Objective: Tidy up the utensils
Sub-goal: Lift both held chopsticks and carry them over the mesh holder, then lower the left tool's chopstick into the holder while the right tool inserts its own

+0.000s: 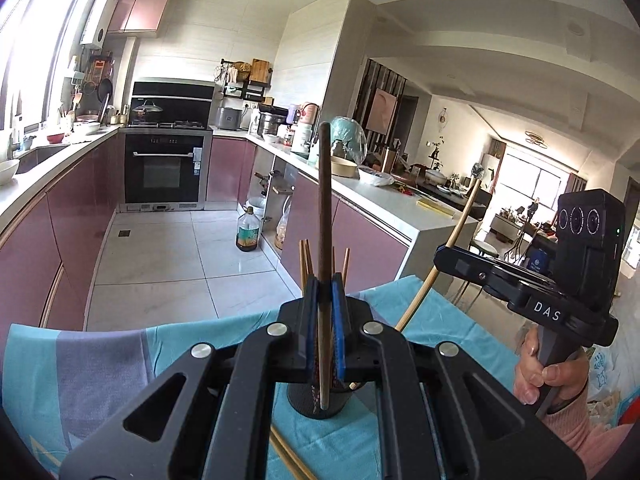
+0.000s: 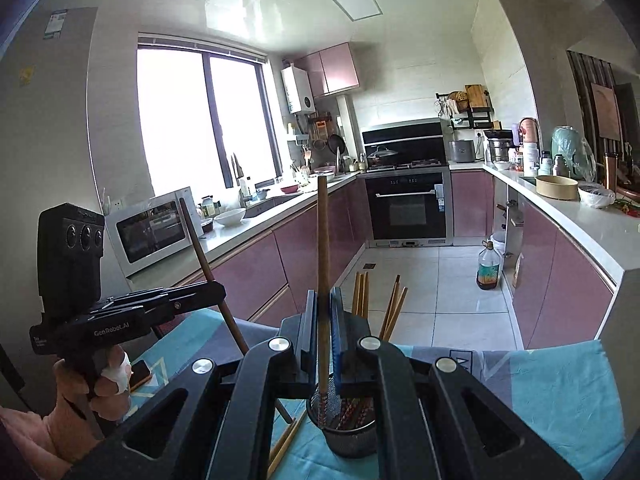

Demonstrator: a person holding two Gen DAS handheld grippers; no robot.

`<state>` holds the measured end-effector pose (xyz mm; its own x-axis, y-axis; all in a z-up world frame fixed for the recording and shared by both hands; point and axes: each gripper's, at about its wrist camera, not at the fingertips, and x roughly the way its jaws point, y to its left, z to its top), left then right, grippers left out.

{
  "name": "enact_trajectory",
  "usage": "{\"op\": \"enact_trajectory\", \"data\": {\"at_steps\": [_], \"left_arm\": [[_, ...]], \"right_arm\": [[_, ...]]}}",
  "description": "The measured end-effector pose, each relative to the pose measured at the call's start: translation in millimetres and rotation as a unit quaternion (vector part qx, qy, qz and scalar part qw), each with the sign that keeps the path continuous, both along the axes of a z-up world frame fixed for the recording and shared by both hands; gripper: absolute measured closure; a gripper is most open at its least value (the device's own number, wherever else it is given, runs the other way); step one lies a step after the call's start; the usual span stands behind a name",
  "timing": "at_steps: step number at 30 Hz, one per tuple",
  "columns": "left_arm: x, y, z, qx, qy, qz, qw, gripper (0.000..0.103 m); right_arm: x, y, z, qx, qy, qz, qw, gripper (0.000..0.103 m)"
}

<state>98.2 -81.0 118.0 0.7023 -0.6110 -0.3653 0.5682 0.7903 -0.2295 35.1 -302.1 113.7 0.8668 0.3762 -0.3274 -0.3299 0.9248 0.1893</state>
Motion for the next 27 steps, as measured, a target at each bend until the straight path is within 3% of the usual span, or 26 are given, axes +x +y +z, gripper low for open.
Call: {"op": "enact_trajectory", "data": {"at_steps": [9, 20, 27], "left_arm": [[15.0, -22.5, 7.6, 0.004, -0.006, -0.005, 1.0000, 0.096], [35.6, -53.2, -30.3, 0.091, 0.025, -0.003, 0.9955, 0.096], [51.4, -63.2, -52.1, 0.122, 0.050, -0.010, 0.9912, 0.095]], "right_arm": [[18.7, -5.4, -6.7, -0.006, 0.008, -0.013, 1.000, 0.098], [39.4, 1.8, -43.4, -0.023, 0.069, -0.007, 0.997, 0.098], [49.3, 10.3, -61.4, -0.035, 0.103, -0.003, 0.994, 0.098]]}}
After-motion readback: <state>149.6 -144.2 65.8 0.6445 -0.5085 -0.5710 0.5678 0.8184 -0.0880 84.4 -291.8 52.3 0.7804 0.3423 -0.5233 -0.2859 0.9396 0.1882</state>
